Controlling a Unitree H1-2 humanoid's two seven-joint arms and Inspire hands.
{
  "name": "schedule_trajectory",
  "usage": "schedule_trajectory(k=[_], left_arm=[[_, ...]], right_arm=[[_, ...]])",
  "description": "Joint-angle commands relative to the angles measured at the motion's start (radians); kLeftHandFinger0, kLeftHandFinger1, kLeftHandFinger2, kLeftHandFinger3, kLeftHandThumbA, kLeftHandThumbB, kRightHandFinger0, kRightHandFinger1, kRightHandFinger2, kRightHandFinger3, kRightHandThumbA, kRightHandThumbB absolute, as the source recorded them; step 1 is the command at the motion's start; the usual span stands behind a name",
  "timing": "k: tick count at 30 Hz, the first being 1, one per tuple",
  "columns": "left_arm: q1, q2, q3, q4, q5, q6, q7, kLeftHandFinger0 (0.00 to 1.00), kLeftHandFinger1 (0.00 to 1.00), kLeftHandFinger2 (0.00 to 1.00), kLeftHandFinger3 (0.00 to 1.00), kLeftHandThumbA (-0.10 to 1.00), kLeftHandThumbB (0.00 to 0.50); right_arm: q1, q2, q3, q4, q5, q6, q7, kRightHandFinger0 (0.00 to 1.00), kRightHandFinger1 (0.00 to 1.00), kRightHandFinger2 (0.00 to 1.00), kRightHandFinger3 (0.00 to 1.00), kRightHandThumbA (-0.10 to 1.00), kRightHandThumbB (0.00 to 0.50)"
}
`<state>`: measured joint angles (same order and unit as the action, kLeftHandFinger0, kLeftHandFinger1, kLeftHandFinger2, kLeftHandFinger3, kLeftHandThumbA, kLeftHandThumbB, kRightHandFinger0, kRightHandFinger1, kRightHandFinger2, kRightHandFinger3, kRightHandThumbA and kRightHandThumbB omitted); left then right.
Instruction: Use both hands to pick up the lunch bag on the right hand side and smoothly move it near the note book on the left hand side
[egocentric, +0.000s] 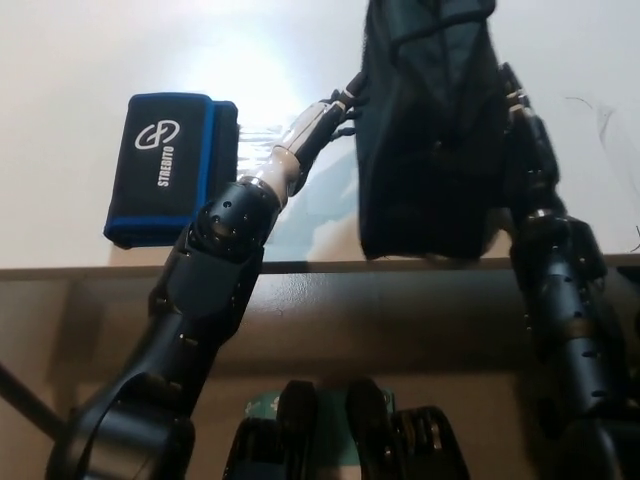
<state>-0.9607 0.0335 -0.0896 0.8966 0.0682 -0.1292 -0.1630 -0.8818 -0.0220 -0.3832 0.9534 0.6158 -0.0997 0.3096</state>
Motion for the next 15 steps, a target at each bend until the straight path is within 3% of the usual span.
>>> schedule_trajectory(k=[1,8,12,13,15], left_arm=[[-0.039,0.009,0.010,-0.041,-0.004,-0.032,0.016,1.00,1.00,1.00,1.00,1.00,0.382],[0.002,0.046,0.019,-0.080,0.004,-0.058,0.041,1.00,1.00,1.00,1.00,1.00,0.319],[0.028,0.071,0.040,-0.113,-0.018,-0.045,0.032,1.00,1.00,1.00,1.00,1.00,0.351],[0.037,0.079,0.048,-0.124,-0.020,-0.041,0.034,1.00,1.00,1.00,1.00,1.00,0.337],[0.050,0.092,0.060,-0.136,-0.023,-0.059,0.036,1.00,1.00,1.00,1.00,1.00,0.338]], right_arm=[[-0.080,0.044,0.009,0.005,0.012,-0.033,0.060,1.00,1.00,1.00,1.00,1.00,0.321],[-0.111,0.092,0.039,0.048,-0.033,-0.068,0.042,1.00,1.00,1.00,1.00,1.00,0.323],[-0.129,0.123,0.054,0.074,-0.044,-0.079,0.038,1.00,1.00,1.00,1.00,1.00,0.323],[-0.132,0.129,0.055,0.078,-0.045,-0.081,0.036,1.00,1.00,1.00,1.00,1.00,0.297],[-0.145,0.146,0.060,0.101,-0.048,-0.082,0.038,1.00,1.00,1.00,1.00,1.00,0.332]])
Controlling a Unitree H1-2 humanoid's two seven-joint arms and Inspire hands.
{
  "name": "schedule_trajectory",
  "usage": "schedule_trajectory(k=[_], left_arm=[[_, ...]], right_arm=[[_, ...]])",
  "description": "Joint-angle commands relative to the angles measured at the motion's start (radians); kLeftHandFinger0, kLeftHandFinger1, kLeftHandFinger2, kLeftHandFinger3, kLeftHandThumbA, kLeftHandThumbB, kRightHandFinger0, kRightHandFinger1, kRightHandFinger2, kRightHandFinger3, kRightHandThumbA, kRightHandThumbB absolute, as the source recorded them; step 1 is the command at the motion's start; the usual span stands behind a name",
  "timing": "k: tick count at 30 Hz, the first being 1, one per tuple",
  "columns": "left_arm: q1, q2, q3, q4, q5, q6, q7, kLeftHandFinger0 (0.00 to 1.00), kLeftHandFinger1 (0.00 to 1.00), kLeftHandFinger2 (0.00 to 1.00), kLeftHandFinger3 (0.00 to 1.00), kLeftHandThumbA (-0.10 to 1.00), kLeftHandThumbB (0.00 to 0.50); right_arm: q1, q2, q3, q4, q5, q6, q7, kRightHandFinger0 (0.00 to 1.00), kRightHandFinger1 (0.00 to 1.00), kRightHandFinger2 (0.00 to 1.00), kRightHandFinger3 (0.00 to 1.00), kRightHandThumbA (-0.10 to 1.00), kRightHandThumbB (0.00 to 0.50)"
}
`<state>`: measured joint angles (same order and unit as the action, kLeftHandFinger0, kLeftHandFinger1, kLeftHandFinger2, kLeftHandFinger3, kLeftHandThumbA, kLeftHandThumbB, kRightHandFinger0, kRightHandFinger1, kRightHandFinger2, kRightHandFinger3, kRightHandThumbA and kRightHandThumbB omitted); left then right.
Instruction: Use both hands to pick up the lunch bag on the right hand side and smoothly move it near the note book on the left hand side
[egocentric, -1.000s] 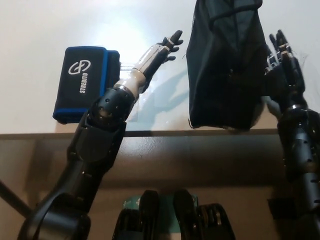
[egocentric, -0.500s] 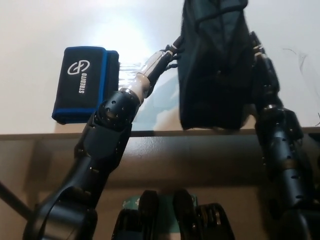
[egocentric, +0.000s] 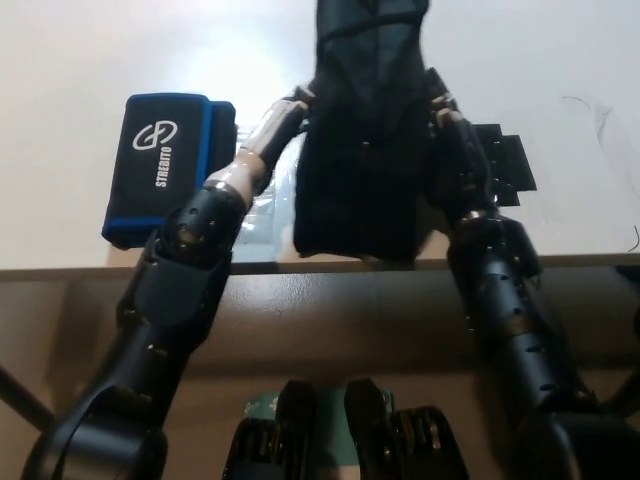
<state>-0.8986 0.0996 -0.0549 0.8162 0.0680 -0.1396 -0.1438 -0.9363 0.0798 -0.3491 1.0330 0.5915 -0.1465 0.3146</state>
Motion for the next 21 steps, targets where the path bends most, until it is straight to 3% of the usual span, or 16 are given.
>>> schedule_trajectory(k=[1,2,4,5,8,12,21], left_arm=[[-0.009,0.031,0.026,-0.060,-0.017,-0.054,0.019,1.00,1.00,1.00,1.00,1.00,0.339],[-0.004,0.041,0.036,-0.065,-0.022,-0.067,0.019,1.00,1.00,1.00,1.00,1.00,0.310],[0.000,0.047,0.045,-0.069,-0.025,-0.077,0.019,1.00,1.00,1.00,1.00,1.00,0.306],[0.007,0.055,0.056,-0.088,-0.036,-0.071,0.016,1.00,1.00,1.00,1.00,1.00,0.276],[0.030,0.075,0.081,-0.153,-0.052,-0.046,0.009,1.00,1.00,1.00,1.00,1.00,0.252],[0.052,0.103,0.104,-0.205,-0.067,-0.038,-0.011,1.00,1.00,1.00,1.00,1.00,0.245],[0.080,0.152,0.141,-0.245,-0.081,-0.016,-0.006,1.00,1.00,1.00,1.00,1.00,0.281]], right_arm=[[-0.094,0.046,0.027,0.029,-0.026,-0.039,0.036,1.00,1.00,1.00,1.00,1.00,0.334],[-0.101,0.052,0.033,0.041,-0.029,-0.048,0.054,1.00,1.00,1.00,1.00,1.00,0.331],[-0.106,0.056,0.037,0.053,-0.032,-0.058,0.066,1.00,1.00,1.00,1.00,1.00,0.330],[-0.116,0.060,0.040,0.068,-0.041,-0.067,0.055,1.00,1.00,1.00,1.00,1.00,0.338],[-0.134,0.070,0.046,0.101,-0.052,-0.085,0.052,1.00,1.00,1.00,1.00,1.00,0.339],[-0.153,0.079,0.044,0.128,-0.047,-0.093,0.069,1.00,1.00,1.00,1.00,1.00,0.333],[-0.167,0.097,0.039,0.146,-0.056,-0.099,0.067,1.00,1.00,1.00,1.00,1.00,0.342]])
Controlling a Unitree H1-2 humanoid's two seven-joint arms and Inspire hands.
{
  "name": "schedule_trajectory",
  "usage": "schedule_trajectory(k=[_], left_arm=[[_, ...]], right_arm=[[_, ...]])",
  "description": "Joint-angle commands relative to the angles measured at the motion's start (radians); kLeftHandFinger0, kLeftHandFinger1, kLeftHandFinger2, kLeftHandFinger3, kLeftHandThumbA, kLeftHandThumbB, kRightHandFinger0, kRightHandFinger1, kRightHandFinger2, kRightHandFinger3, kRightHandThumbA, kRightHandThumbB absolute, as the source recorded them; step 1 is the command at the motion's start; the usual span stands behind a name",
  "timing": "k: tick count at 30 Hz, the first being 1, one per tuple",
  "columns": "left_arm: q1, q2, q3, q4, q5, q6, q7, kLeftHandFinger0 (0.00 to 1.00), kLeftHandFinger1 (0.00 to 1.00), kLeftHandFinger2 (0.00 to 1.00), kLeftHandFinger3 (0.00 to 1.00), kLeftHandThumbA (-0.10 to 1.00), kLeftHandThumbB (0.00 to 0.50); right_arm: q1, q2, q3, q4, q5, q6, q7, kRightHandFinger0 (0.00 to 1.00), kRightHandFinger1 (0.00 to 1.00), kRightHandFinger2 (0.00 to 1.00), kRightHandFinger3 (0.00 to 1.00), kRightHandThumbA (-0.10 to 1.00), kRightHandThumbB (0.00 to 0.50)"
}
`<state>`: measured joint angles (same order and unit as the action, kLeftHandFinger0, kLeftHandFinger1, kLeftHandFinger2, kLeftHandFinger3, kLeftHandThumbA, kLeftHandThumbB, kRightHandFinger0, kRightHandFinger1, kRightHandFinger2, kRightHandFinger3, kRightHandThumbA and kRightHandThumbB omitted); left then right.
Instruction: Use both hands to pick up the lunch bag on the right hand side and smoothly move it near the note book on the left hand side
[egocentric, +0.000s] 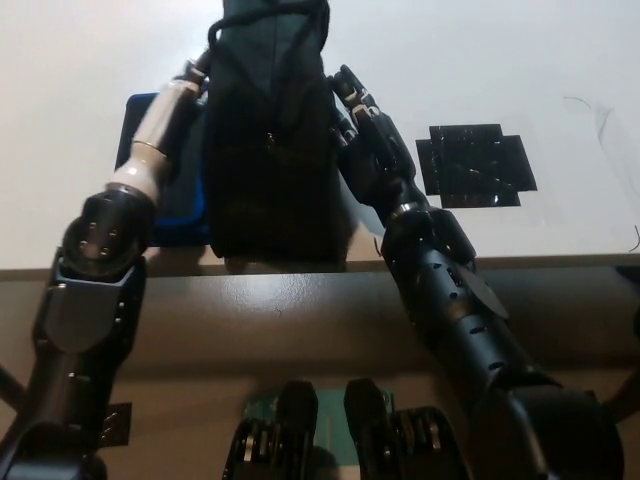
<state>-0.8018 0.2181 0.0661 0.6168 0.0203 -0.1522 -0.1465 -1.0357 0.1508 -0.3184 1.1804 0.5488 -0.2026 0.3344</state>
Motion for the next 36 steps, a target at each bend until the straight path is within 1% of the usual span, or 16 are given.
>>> schedule_trajectory(k=[1,7,10,11,12,13,15,17,20,22,24,26,29,30,33,36], left_arm=[[-0.016,0.035,0.021,-0.044,-0.036,-0.005,-0.003,1.00,1.00,1.00,1.00,1.00,0.287],[-0.003,0.036,0.015,-0.050,-0.032,0.002,-0.002,1.00,1.00,1.00,1.00,1.00,0.283],[0.006,0.045,0.002,-0.068,-0.010,0.007,0.001,1.00,1.00,1.00,1.00,1.00,0.284],[0.011,0.050,-0.007,-0.076,0.006,0.007,0.004,1.00,1.00,1.00,1.00,1.00,0.304],[0.015,0.055,-0.012,-0.085,0.013,0.010,0.003,1.00,1.00,1.00,1.00,1.00,0.304],[0.027,0.065,-0.018,-0.104,0.021,0.018,-0.005,1.00,1.00,1.00,1.00,1.00,0.296],[0.045,0.079,-0.022,-0.126,0.029,0.014,-0.011,1.00,1.00,1.00,1.00,1.00,0.290],[0.065,0.092,-0.031,-0.151,0.059,0.007,0.000,1.00,1.00,1.00,1.00,1.00,0.289],[0.098,0.113,-0.028,-0.203,0.068,0.025,-0.006,1.00,1.00,1.00,1.00,1.00,0.384],[0.125,0.124,-0.020,-0.240,0.054,0.020,-0.021,1.00,1.00,1.00,1.00,1.00,0.379],[0.161,0.134,-0.017,-0.297,0.057,0.038,-0.028,1.00,1.00,1.00,1.00,1.00,0.400],[0.189,0.139,-0.010,-0.336,0.035,0.045,-0.045,1.00,1.00,1.00,1.00,1.00,0.396],[0.233,0.145,-0.003,-0.396,0.017,0.066,-0.056,1.00,1.00,1.00,1.00,1.00,0.388],[0.270,0.149,0.005,-0.439,-0.005,0.075,-0.066,1.00,1.00,1.00,1.00,1.00,0.376],[0.322,0.151,0.014,-0.483,-0.028,0.071,-0.076,1.00,1.00,1.00,1.00,1.00,0.361],[0.408,0.157,0.035,-0.543,-0.076,0.054,-0.094,1.00,1.00,1.00,1.00,1.00,0.336]], right_arm=[[-0.067,0.027,0.009,-0.001,-0.013,-0.041,0.048,1.00,1.00,1.00,1.00,1.00,0.344],[-0.054,0.021,0.026,-0.009,-0.043,-0.063,0.033,1.00,1.00,1.00,1.00,1.00,0.340],[-0.030,-0.012,0.139,-0.032,-0.228,-0.198,-0.103,1.00,1.00,1.00,1.00,1.00,0.317],[-0.008,-0.040,0.205,-0.070,-0.335,-0.241,-0.170,1.00,1.00,1.00,1.00,1.00,0.283],[0.004,-0.060,0.243,-0.098,-0.396,-0.256,-0.209,1.00,1.00,1.00,1.00,1.00,0.295],[0.026,-0.089,0.288,-0.143,-0.482,-0.260,-0.271,1.00,1.00,1.00,1.00,1.00,0.345],[0.067,-0.132,0.323,-0.237,-0.574,-0.245,-0.327,1.00,1.00,1.00,1.00,1.00,0.372],[0.105,-0.162,0.310,-0.325,-0.575,-0.219,-0.315,1.00,1.00,1.00,1.00,1.00,0.371],[0.162,-0.206,0.266,-0.441,-0.534,-0.197,-0.280,1.00,1.00,1.00,1.00,1.00,0.390],[0.205,-0.233,0.249,-0.522,-0.525,-0.172,-0.274,1.00,1.00,1.00,1.00,1.00,0.379],[0.249,-0.258,0.229,-0.601,-0.497,-0.158,-0.243,1.00,1.00,1.00,1.00,1.00,0.356],[0.289,-0.278,0.220,-0.676,-0.495,-0.138,-0.230,1.00,1.00,1.00,1.00,1.00,0.342],[0.349,-0.300,0.220,-0.772,-0.501,-0.103,-0.214,1.00,1.00,1.00,1.00,1.00,0.354],[0.394,-0.313,0.217,-0.843,-0.498,-0.090,-0.200,1.00,1.00,1.00,1.00,1.00,0.390],[0.448,-0.321,0.212,-0.923,-0.494,-0.069,-0.196,1.00,1.00,1.00,1.00,1.00,0.392],[0.535,-0.328,0.203,-0.995,-0.483,-0.088,-0.186,1.00,1.00,1.00,1.00,1.00,0.389]])
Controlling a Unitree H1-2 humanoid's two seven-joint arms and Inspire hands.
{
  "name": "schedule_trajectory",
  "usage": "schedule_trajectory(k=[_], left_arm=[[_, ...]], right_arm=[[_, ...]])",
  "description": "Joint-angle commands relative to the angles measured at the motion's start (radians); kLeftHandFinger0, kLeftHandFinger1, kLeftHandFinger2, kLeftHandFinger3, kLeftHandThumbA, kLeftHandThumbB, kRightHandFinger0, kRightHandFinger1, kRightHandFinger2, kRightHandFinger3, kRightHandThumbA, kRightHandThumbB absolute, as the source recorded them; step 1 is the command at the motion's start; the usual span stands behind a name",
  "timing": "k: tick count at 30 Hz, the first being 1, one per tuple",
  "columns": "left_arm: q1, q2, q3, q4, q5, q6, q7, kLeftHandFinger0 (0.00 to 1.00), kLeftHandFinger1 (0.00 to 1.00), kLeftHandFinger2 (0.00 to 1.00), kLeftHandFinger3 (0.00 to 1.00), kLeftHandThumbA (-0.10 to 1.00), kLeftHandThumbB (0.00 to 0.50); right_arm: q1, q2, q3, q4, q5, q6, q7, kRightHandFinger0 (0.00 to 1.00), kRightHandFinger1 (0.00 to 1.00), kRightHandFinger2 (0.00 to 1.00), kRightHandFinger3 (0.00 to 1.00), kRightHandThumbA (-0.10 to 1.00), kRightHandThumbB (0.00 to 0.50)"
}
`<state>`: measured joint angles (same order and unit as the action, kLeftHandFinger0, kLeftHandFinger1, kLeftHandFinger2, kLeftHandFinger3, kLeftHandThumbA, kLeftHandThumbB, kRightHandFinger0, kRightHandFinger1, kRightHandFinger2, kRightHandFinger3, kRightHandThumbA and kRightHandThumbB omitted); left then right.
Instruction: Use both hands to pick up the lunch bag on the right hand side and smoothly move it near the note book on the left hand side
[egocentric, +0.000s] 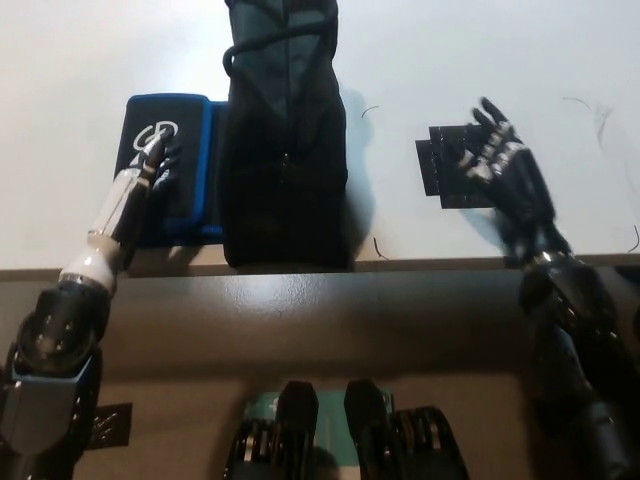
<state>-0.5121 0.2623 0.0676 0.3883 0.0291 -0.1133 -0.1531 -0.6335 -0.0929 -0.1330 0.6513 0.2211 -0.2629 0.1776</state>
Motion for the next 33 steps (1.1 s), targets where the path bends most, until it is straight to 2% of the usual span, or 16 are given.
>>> schedule_trajectory(k=[1,5,6,8,9,11,13,17,19,22,24,26,29,31,33], left_arm=[[0.129,0.115,0.035,-0.318,-0.089,0.007,-0.091,1.00,1.00,1.00,1.00,1.00,0.336],[0.226,0.106,0.056,-0.347,-0.103,-0.059,-0.079,1.00,1.00,1.00,1.00,1.00,0.351],[0.252,0.101,0.059,-0.361,-0.094,-0.063,-0.068,1.00,1.00,1.00,1.00,1.00,0.363],[0.316,0.085,0.072,-0.395,-0.106,-0.064,-0.054,1.00,1.00,1.00,1.00,1.00,0.355],[0.334,0.079,0.076,-0.401,-0.116,-0.067,-0.052,1.00,1.00,1.00,1.00,1.00,0.356],[0.374,0.068,0.088,-0.414,-0.135,-0.097,-0.047,1.00,1.00,1.00,1.00,1.00,0.311],[0.428,0.060,0.098,-0.452,-0.146,-0.092,-0.042,1.00,1.00,1.00,1.00,1.00,0.296],[0.504,0.047,0.111,-0.476,-0.158,-0.117,-0.039,1.00,1.00,1.00,1.00,1.00,0.215],[0.533,0.040,0.115,-0.476,-0.140,-0.126,-0.029,1.00,1.00,1.00,1.00,1.00,0.213],[0.551,0.042,0.115,-0.467,-0.124,-0.138,-0.028,1.00,1.00,1.00,1.00,1.00,0.197],[0.561,0.038,0.111,-0.446,-0.107,-0.151,-0.027,1.00,1.00,1.00,1.00,1.00,0.193],[0.565,0.037,0.107,-0.426,-0.092,-0.167,-0.024,1.00,1.00,1.00,1.00,1.00,0.162],[0.549,0.041,0.105,-0.376,-0.078,-0.194,-0.019,1.00,1.00,1.00,1.00,1.00,0.145],[0.541,0.043,0.104,-0.353,-0.081,-0.183,-0.021,1.00,1.00,1.00,1.00,1.00,0.173],[0.538,0.047,0.103,-0.325,-0.079,-0.186,-0.023,1.00,1.00,1.00,1.00,1.00,0.177]], right_arm=[[0.146,-0.085,0.017,-0.473,-0.156,-0.032,-0.029,1.00,1.00,1.00,1.00,1.00,0.383],[0.252,-0.090,0.016,-0.518,-0.151,-0.065,-0.014,1.00,1.00,1.00,1.00,1.00,0.363],[0.275,-0.088,0.018,-0.527,-0.151,-0.072,-0.011,1.00,1.00,1.00,1.00,1.00,0.357],[0.336,-0.085,0.023,-0.548,-0.160,-0.082,-0.008,1.00,1.00,1.00,1.00,1.00,0.327],[0.356,-0.086,0.025,-0.555,-0.166,-0.084,-0.008,1.00,1.00,1.00,1.00,1.00,0.328],[0.400,-0.086,0.027,-0.566,-0.168,-0.100,-0.002,1.00,1.00,1.00,1.00,1.00,0.309],[0.453,-0.092,0.031,-0.590,-0.167,-0.093,0.006,1.00,1.00,1.00,1.00,1.00,0.303],[0.532,-0.093,0.040,-0.622,-0.146,-0.095,0.022,1.00,1.00,1.00,1.00,1.00,0.252],[0.571,-0.103,0.056,-0.628,-0.139,-0.110,0.042,1.00,1.00,1.00,1.00,1.00,0.234],[0.597,-0.113,0.075,-0.627,-0.154,-0.124,0.042,1.00,1.00,1.00,1.00,1.00,0.249],[0.604,-0.116,0.082,-0.610,-0.144,-0.135,0.044,1.00,1.00,1.00,1.00,1.00,0.239],[0.609,-0.117,0.088,-0.604,-0.138,-0.141,0.041,1.00,1.00,1.00,1.00,1.00,0.232],[0.599,-0.113,0.090,-0.580,-0.142,-0.155,0.026,1.00,1.00,1.00,1.00,1.00,0.234],[0.589,-0.113,0.090,-0.559,-0.143,-0.168,0.023,1.00,1.00,1.00,1.00,1.00,0.253],[0.592,-0.110,0.091,-0.548,-0.138,-0.175,0.022,1.00,1.00,1.00,1.00,1.00,0.252]])
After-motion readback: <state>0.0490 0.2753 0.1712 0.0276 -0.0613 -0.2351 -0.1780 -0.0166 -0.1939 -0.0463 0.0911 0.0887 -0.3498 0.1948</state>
